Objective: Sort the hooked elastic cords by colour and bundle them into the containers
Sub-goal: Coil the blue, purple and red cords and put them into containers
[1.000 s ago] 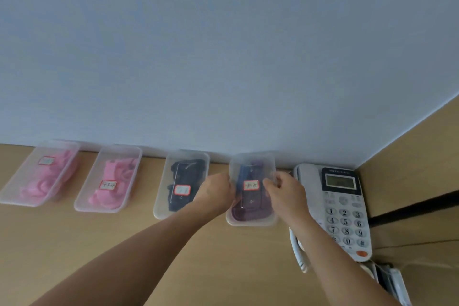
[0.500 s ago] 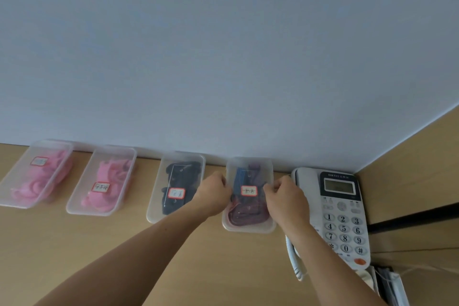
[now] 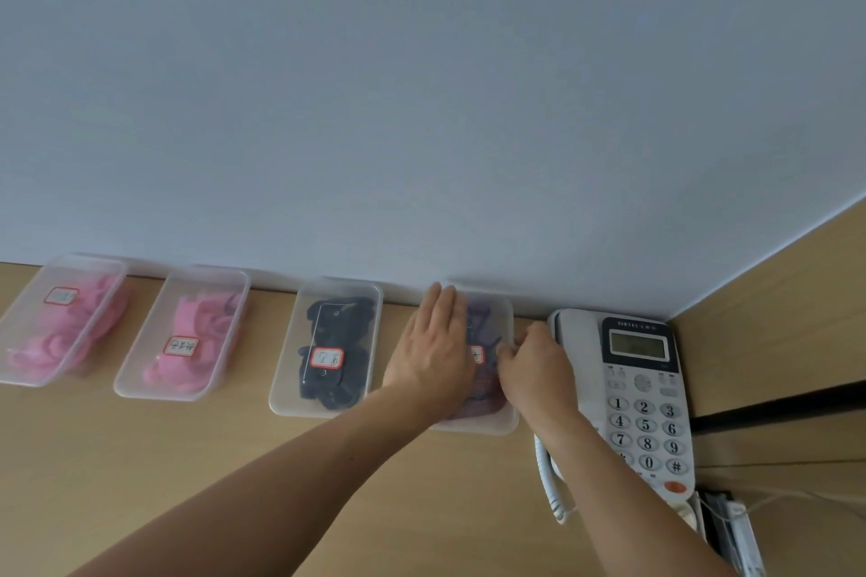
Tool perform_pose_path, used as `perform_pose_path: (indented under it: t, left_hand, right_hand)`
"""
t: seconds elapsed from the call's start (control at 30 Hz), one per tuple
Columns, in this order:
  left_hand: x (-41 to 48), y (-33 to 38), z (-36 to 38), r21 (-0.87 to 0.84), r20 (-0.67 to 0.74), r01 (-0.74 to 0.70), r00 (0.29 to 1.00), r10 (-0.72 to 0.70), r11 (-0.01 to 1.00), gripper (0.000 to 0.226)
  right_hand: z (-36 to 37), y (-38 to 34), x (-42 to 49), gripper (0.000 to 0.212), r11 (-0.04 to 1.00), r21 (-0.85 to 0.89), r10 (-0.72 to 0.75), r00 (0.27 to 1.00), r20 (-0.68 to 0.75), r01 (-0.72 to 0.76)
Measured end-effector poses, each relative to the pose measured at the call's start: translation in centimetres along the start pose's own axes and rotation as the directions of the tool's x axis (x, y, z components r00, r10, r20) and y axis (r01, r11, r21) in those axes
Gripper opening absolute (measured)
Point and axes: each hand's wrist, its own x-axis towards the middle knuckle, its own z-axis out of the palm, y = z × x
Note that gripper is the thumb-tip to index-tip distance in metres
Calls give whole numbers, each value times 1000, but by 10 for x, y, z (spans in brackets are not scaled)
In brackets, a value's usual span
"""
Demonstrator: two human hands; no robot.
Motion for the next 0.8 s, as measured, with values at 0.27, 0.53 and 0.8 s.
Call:
perform_pose_path:
  t: [0.27,0.53,0.8]
  left_hand:
    - [1,-3,35,44,-15,-53,998,54,998,85]
    - [1,-3,29,111,-37,-92,995,97,990,84]
    - [3,-5,33,85,-52,-113,992,118,990,84]
  right_hand:
    - [-2,1,2,16,998,50,-26,1000,14,26]
    - [-6,-16,36,24,979,199,45,999,26,-49]
    - [3,-15,54,22,925,333,187,982,19,-183]
